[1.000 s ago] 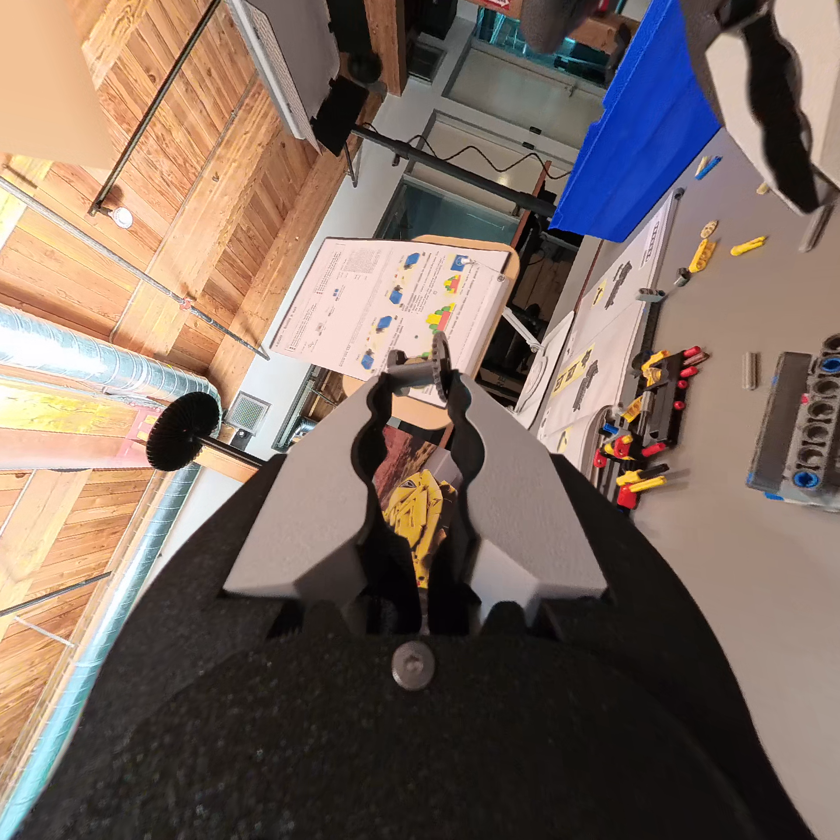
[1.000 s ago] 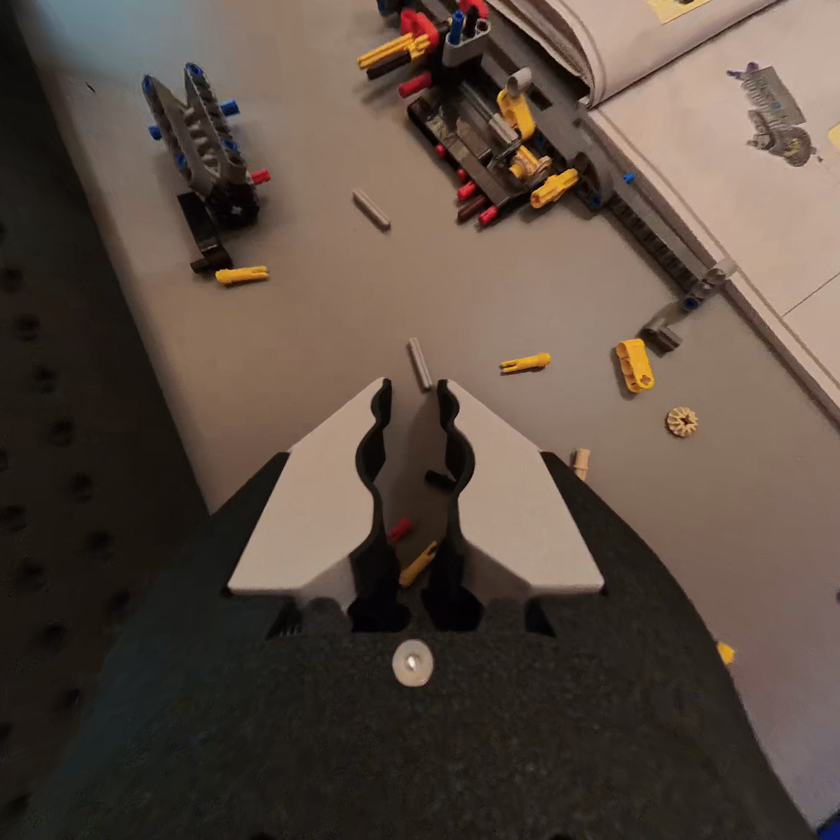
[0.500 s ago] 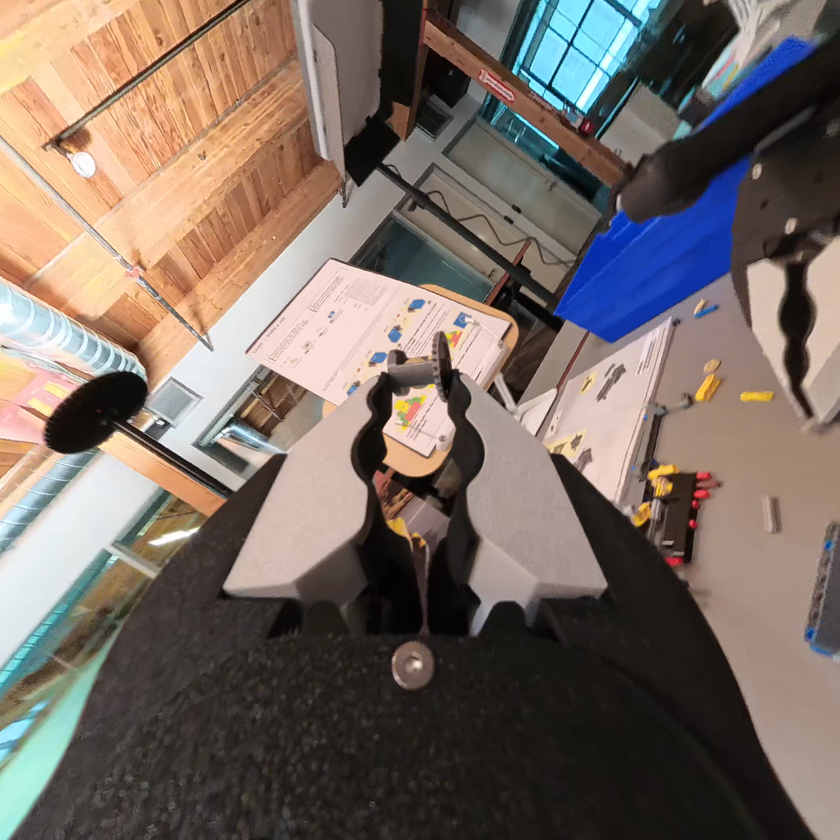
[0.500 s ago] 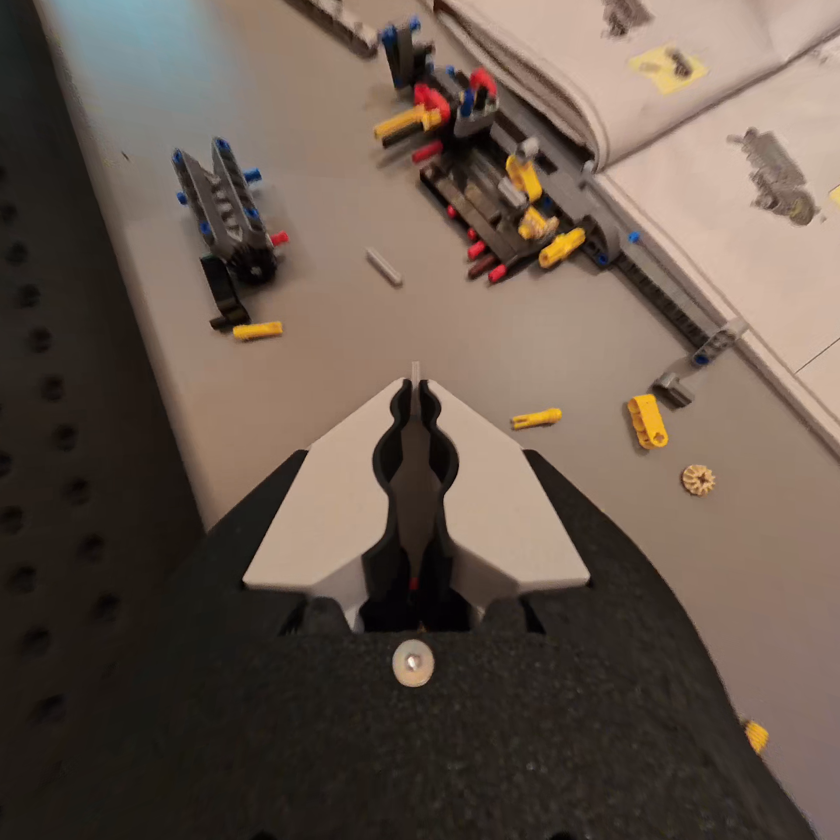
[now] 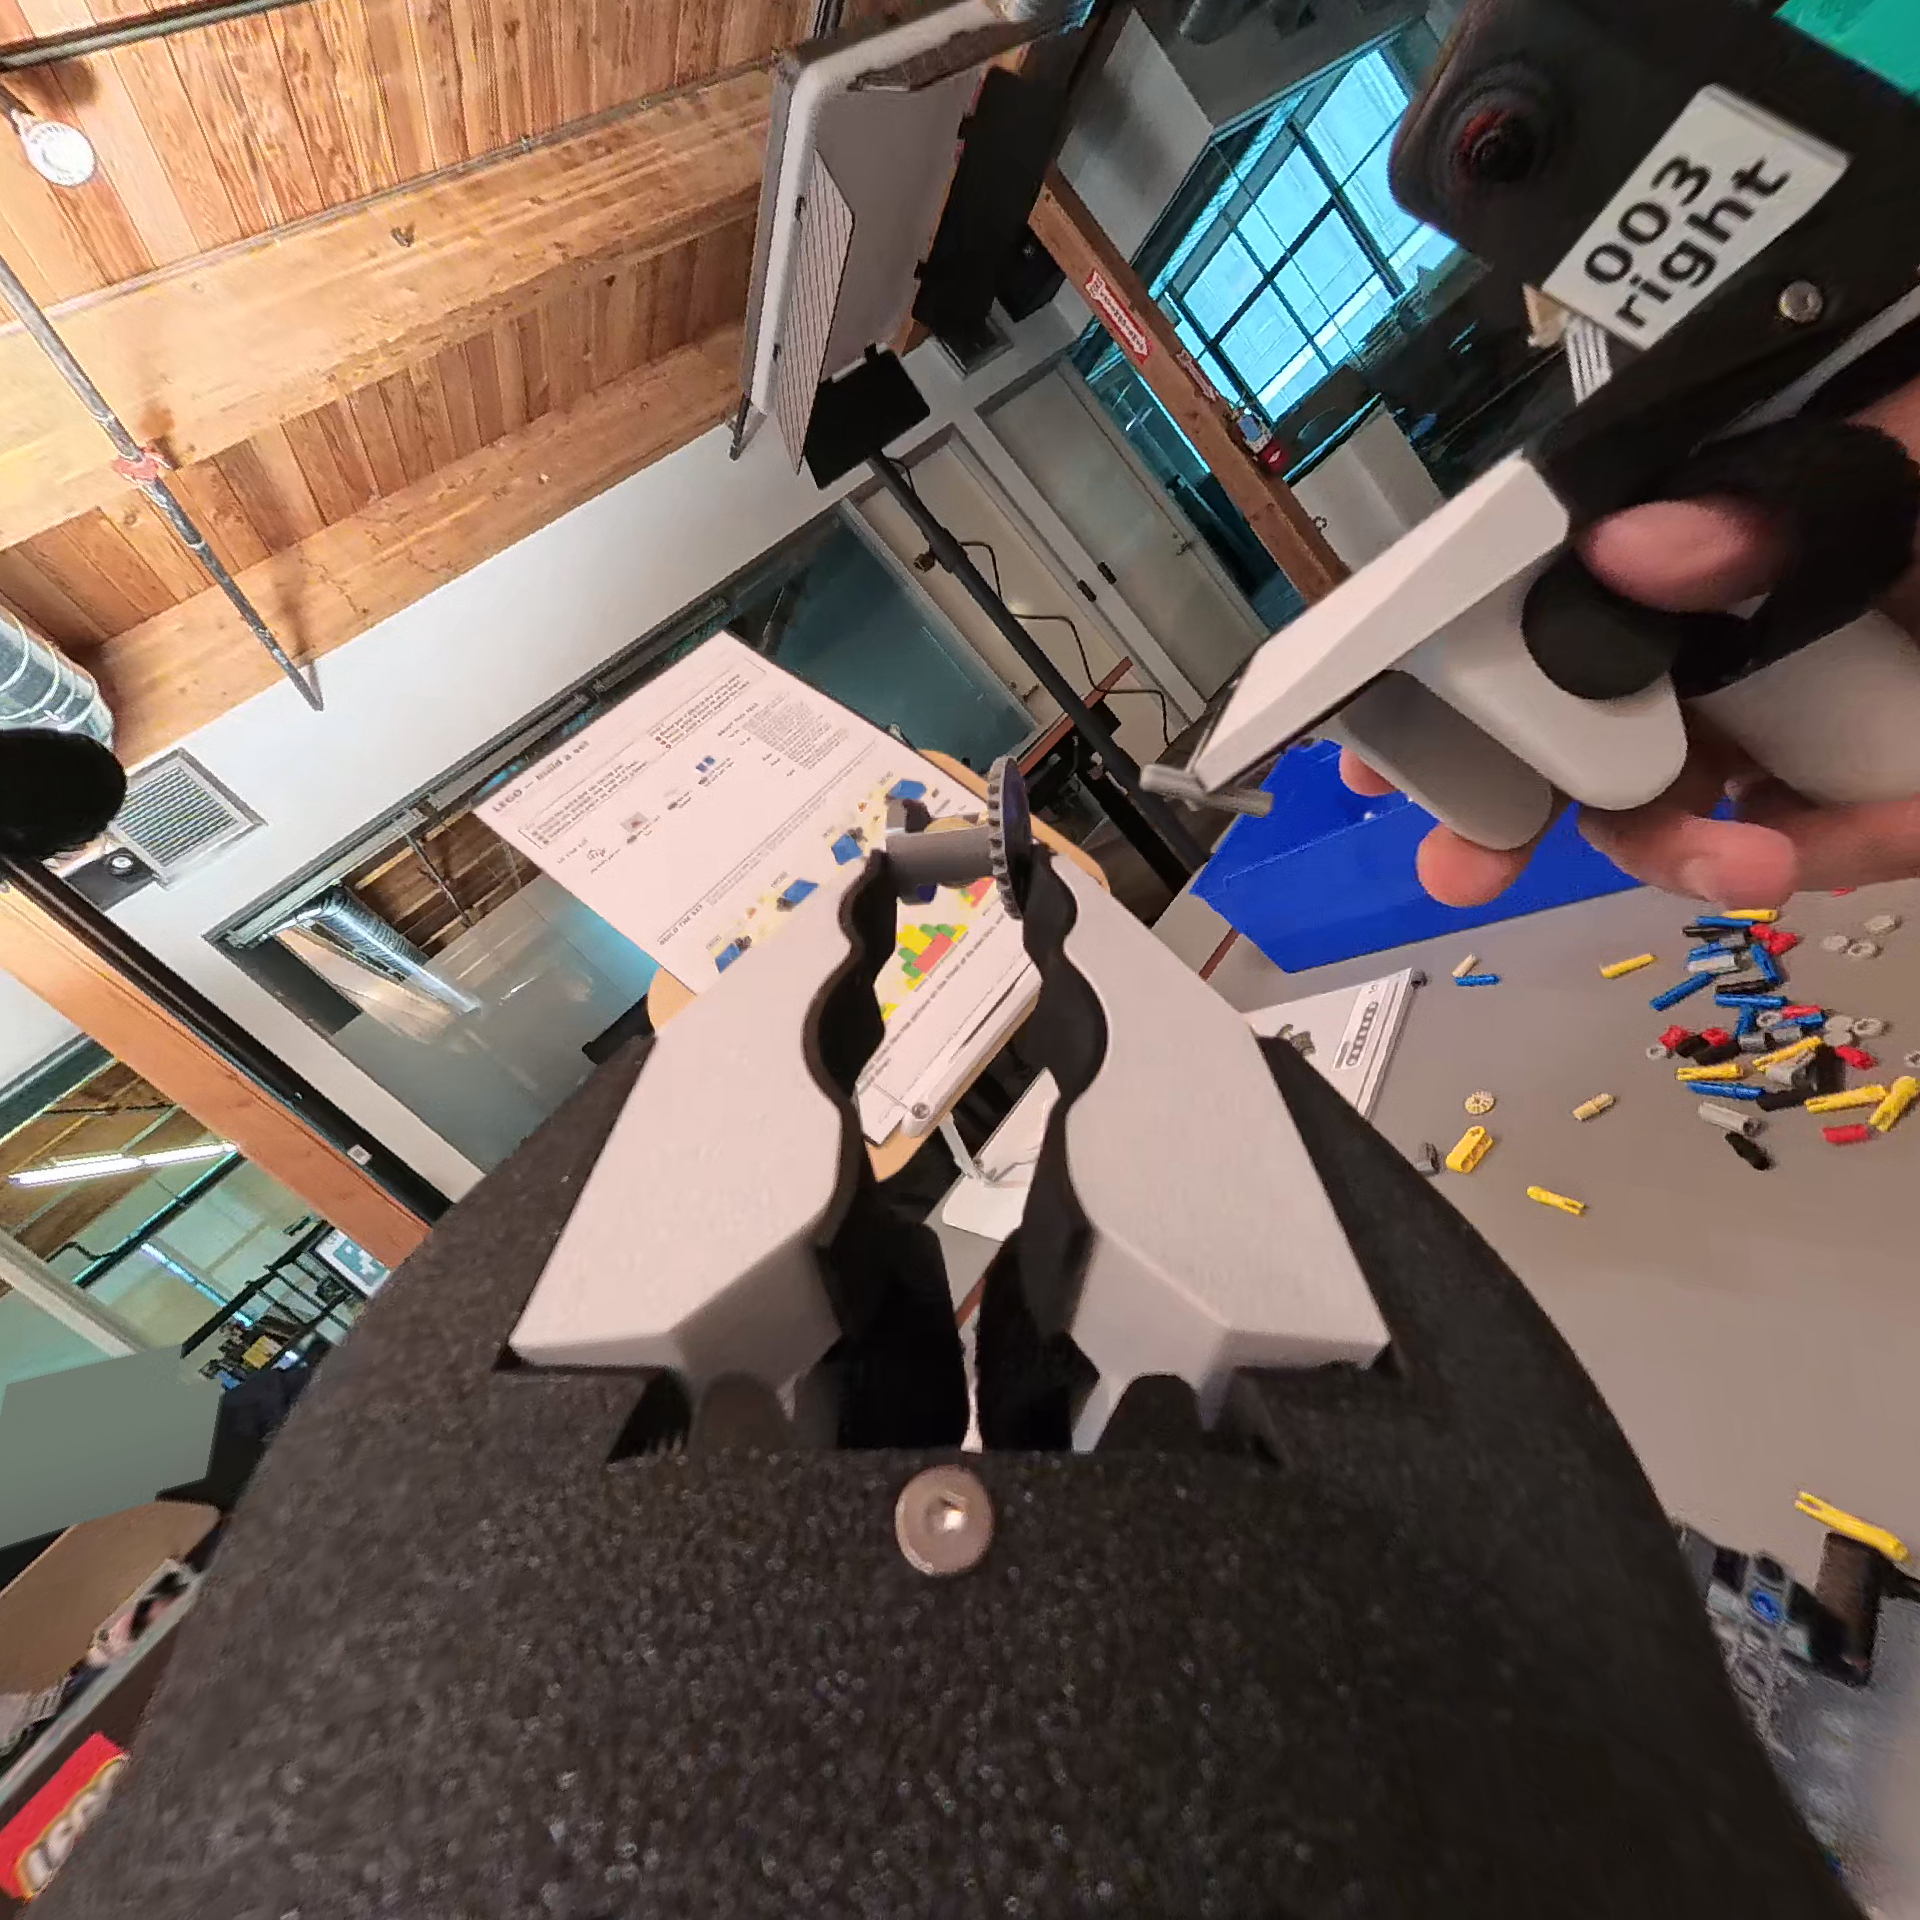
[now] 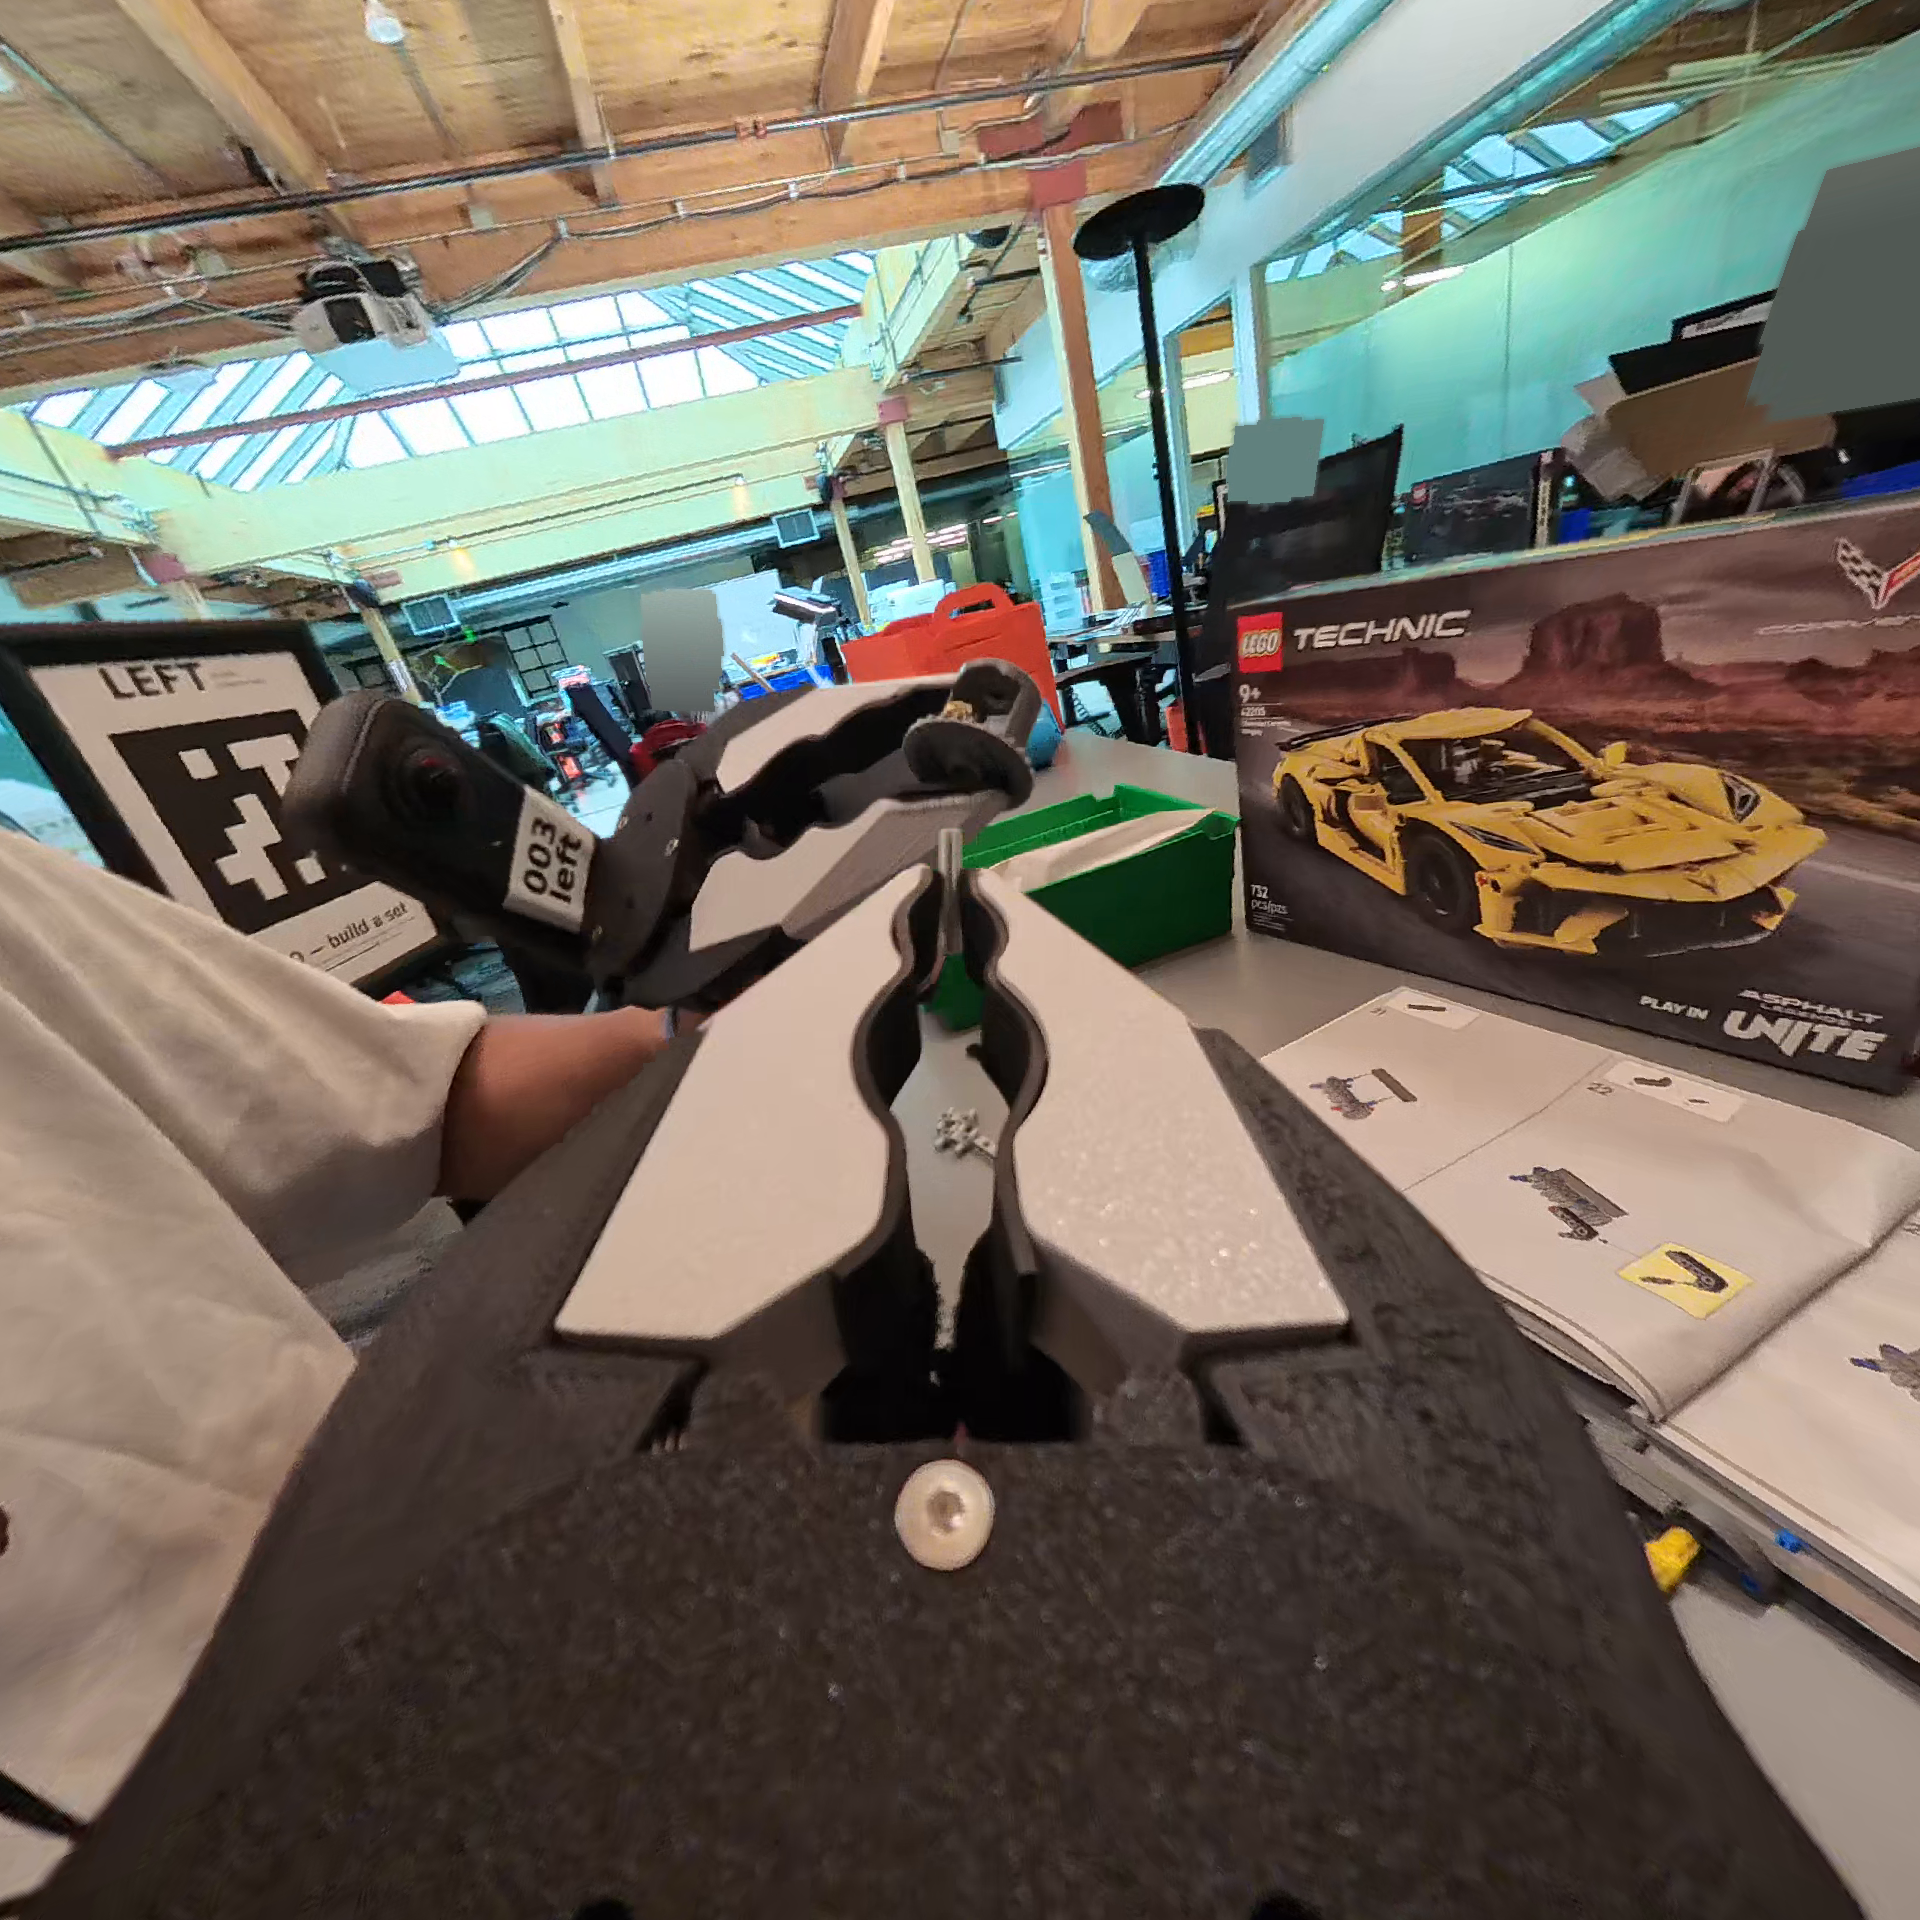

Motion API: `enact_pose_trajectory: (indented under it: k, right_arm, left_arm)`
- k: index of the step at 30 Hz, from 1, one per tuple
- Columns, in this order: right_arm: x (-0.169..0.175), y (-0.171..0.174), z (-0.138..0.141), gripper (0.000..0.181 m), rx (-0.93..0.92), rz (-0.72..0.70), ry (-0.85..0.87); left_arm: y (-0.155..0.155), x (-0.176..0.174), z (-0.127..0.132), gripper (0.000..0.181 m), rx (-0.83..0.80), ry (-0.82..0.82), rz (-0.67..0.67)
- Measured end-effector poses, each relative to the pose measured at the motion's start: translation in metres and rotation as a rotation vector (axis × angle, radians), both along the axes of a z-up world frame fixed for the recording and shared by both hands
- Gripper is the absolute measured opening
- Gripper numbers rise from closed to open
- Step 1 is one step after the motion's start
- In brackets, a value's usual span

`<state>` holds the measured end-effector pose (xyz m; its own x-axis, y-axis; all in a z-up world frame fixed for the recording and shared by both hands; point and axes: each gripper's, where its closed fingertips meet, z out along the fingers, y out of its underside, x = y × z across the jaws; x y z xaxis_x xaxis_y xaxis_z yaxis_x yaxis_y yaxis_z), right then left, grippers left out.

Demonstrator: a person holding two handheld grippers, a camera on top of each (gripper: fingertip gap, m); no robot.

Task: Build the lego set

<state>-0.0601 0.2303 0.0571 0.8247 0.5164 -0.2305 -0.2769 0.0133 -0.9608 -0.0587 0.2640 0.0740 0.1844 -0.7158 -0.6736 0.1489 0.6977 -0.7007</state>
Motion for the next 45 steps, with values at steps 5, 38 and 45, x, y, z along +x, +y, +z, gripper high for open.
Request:
enact_pose_trajectory:
  k: [5, 38, 45]
  right_arm:
    - [-0.004, -0.008, 0.013, 0.003, -0.014, -0.003, 0.023]
    - [0.000, -0.006, -0.002, 0.003, 0.068, -0.310, -0.440]
    - [-0.010, -0.012, -0.005, 0.002, 0.031, -0.025, -0.133]
  left_arm:
    - [-0.017, 0.000, 0.006, 0.023, 0.073, -0.012, -0.004]
    - [-0.033, 0.003, 0.000, 0.023, 0.598, -0.087, 0.221]
    - [-0.039, -0.004, -0.003, 0.023, 0.657, -0.124, 0.197]
